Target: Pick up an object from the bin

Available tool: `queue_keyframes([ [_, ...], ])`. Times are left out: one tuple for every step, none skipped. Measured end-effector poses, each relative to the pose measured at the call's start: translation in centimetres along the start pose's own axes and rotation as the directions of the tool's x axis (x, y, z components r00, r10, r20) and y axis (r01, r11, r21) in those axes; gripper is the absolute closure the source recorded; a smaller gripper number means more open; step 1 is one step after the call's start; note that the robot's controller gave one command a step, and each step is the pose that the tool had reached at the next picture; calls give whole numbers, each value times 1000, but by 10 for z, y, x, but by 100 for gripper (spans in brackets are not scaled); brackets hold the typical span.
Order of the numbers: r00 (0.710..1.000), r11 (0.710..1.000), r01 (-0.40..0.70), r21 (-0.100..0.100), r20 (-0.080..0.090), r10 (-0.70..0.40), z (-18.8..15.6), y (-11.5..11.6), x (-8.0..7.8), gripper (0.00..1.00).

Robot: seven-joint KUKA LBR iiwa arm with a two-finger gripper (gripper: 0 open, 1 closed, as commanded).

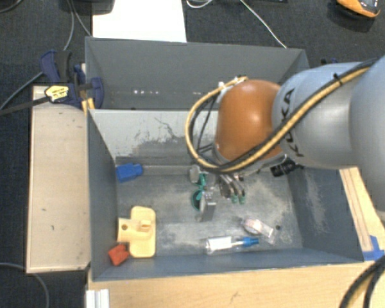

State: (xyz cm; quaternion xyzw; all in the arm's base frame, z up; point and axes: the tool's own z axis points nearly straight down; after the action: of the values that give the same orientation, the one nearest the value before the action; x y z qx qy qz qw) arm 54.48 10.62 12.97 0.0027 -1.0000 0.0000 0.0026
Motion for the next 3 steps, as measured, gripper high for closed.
queue_keyframes([
  [1000,1000,-6,-1,8,6,-5,-1,-2,0],
  [770,770,638,3,6,-638,54,-33,-40,0],
  [857,857,515,2,9,-515,59,-19,-41,0],
])
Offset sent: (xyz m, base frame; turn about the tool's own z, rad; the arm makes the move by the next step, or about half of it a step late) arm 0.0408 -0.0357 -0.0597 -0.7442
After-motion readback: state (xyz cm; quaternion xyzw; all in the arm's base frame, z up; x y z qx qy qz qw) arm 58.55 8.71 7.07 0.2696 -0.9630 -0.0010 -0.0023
